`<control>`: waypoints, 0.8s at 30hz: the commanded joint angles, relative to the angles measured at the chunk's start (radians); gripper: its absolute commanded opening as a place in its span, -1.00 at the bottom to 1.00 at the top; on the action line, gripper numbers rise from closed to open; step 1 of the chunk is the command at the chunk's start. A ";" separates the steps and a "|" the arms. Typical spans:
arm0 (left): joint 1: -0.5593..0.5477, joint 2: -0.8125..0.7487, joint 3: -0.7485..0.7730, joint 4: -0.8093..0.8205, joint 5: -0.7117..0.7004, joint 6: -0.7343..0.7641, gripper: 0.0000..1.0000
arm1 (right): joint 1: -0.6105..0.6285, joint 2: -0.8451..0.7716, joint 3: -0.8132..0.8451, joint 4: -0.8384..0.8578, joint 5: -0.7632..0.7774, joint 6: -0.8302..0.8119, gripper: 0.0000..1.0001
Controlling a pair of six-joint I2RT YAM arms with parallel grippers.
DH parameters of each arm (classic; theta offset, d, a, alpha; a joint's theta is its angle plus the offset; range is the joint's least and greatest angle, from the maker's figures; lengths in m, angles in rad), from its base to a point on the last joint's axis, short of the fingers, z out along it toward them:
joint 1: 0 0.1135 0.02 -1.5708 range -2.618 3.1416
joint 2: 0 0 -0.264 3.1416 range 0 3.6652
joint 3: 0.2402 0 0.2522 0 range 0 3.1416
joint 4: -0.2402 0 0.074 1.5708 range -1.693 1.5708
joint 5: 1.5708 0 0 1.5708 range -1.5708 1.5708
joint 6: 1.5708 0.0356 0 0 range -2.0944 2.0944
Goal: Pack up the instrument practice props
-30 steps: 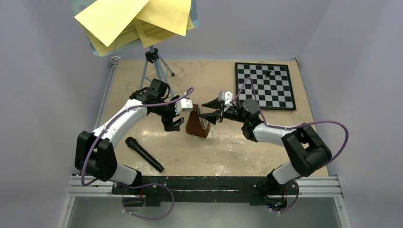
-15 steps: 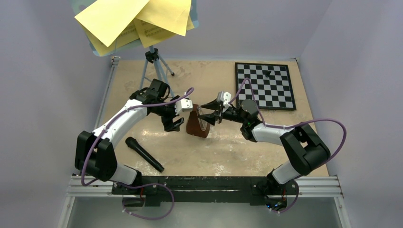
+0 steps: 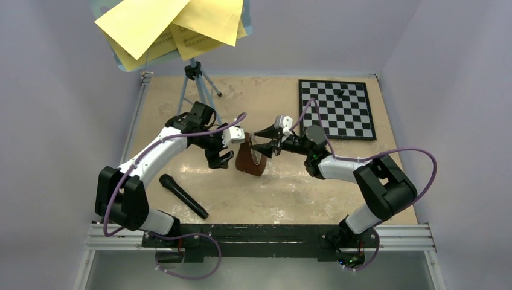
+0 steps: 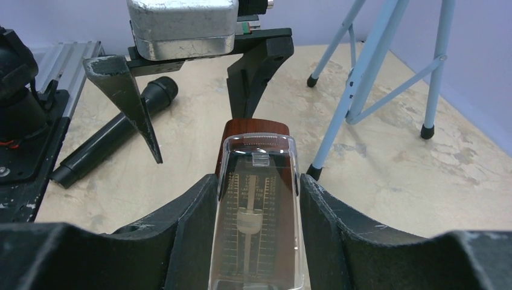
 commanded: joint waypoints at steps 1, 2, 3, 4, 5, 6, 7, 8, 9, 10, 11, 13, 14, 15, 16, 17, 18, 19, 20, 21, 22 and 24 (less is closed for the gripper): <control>0.010 0.000 -0.006 0.020 0.042 0.009 0.69 | 0.008 0.003 0.027 0.077 0.017 0.042 -1.00; 0.010 0.000 -0.006 0.020 0.042 0.011 0.69 | 0.008 0.004 0.028 0.076 0.012 0.044 -1.00; 0.010 0.002 -0.003 0.020 0.042 0.011 0.69 | 0.008 0.002 0.028 0.069 0.009 0.040 -1.00; 0.010 0.004 -0.001 0.020 0.042 0.011 0.69 | 0.007 0.004 0.029 0.058 0.007 0.034 -1.00; 0.010 0.006 0.002 0.021 0.042 0.011 0.69 | 0.007 0.004 0.026 0.045 0.004 0.019 -1.00; 0.010 0.007 0.006 0.020 0.042 0.011 0.69 | 0.007 0.007 0.022 0.037 0.002 0.013 -1.00; 0.010 0.010 0.008 0.018 0.042 0.011 0.69 | 0.007 0.005 0.016 0.036 0.001 0.013 -1.00; 0.010 0.011 0.010 0.017 0.042 0.013 0.69 | 0.007 0.004 0.010 0.036 0.002 0.013 -1.00; 0.010 0.010 0.010 0.017 0.041 0.014 0.69 | 0.006 0.000 0.004 0.036 0.005 0.013 -1.00; 0.010 0.012 0.009 0.017 0.041 0.015 0.69 | 0.007 -0.003 0.000 0.031 0.006 0.013 -1.00; 0.010 0.013 0.008 0.016 0.041 0.016 0.69 | 0.008 -0.006 -0.004 0.024 0.010 0.012 -1.00; 0.010 0.014 0.008 0.017 0.043 0.017 0.69 | 0.007 -0.007 -0.009 0.010 0.013 -0.017 -1.00; 0.010 0.015 0.010 0.018 0.045 0.016 0.69 | 0.008 -0.007 -0.011 0.005 0.011 -0.026 -1.00; 0.010 0.018 0.010 0.019 0.046 0.016 0.69 | 0.007 -0.006 -0.014 0.000 0.007 -0.034 -1.00; 0.010 0.020 0.012 0.020 0.047 0.015 0.69 | 0.008 -0.006 -0.017 -0.003 0.006 -0.041 -1.00; 0.010 0.021 0.012 0.022 0.047 0.014 0.69 | 0.010 -0.008 -0.021 -0.003 0.007 -0.044 -1.00; 0.010 0.022 0.013 0.022 0.047 0.016 0.69 | 0.011 -0.008 -0.023 -0.002 0.008 -0.044 -1.00; 0.010 0.023 0.013 0.022 0.046 0.016 0.69 | 0.012 -0.010 -0.023 0.000 0.013 -0.046 -1.00; 0.011 0.023 0.012 0.022 0.045 0.016 0.70 | 0.015 -0.012 -0.026 0.003 0.018 -0.049 -1.00; 0.011 0.024 0.012 0.022 0.045 0.017 0.70 | 0.019 -0.014 -0.033 0.013 0.028 -0.054 -1.00; 0.010 0.024 0.011 0.022 0.045 0.017 0.70 | 0.021 -0.016 -0.037 0.030 0.033 -0.057 -1.00; 0.010 0.022 0.007 0.023 0.045 0.016 0.70 | 0.024 -0.024 -0.044 0.055 0.039 -0.057 -1.00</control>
